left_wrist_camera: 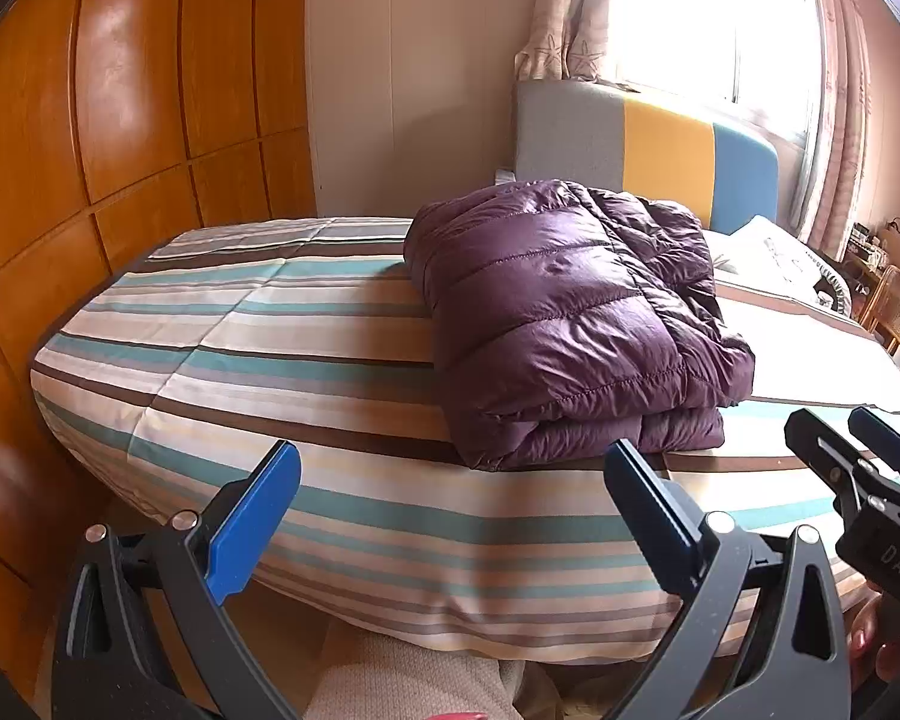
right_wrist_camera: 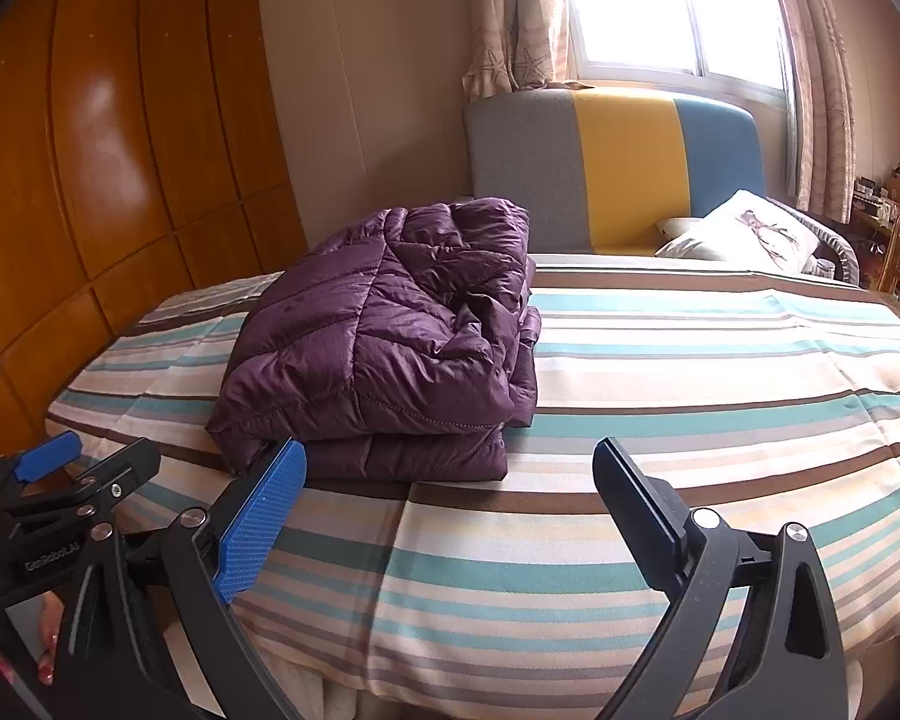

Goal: Fold large clothes

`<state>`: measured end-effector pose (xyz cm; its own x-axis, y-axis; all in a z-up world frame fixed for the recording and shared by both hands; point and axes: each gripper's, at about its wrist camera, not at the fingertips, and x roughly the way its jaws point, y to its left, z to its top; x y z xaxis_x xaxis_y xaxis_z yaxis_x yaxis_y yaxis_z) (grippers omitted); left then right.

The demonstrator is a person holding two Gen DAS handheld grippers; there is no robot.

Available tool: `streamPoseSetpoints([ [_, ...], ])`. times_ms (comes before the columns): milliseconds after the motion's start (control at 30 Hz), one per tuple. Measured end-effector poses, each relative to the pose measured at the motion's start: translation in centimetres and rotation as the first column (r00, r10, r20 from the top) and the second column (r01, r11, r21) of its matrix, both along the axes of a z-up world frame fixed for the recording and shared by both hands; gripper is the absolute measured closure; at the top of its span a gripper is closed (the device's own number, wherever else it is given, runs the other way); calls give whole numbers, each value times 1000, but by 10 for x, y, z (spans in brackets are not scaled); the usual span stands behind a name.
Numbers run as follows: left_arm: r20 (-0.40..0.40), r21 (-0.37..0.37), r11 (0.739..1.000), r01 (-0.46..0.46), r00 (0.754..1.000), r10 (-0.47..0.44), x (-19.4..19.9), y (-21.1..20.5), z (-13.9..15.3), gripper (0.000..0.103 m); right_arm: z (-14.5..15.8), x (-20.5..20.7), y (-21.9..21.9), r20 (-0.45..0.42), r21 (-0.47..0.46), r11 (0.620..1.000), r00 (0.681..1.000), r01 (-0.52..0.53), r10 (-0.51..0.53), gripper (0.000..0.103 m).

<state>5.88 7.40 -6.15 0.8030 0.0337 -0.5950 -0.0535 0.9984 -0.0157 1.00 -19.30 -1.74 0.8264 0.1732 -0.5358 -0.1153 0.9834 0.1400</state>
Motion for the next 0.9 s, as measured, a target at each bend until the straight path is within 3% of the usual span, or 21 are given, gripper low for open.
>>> streamPoseSetpoints([
  [900, 9, 3, 1000, 8, 1000, -8, -4, -5, 1, 2, 1, -1, 2, -1, 8, 1000, 1000, -4, 4, 7],
])
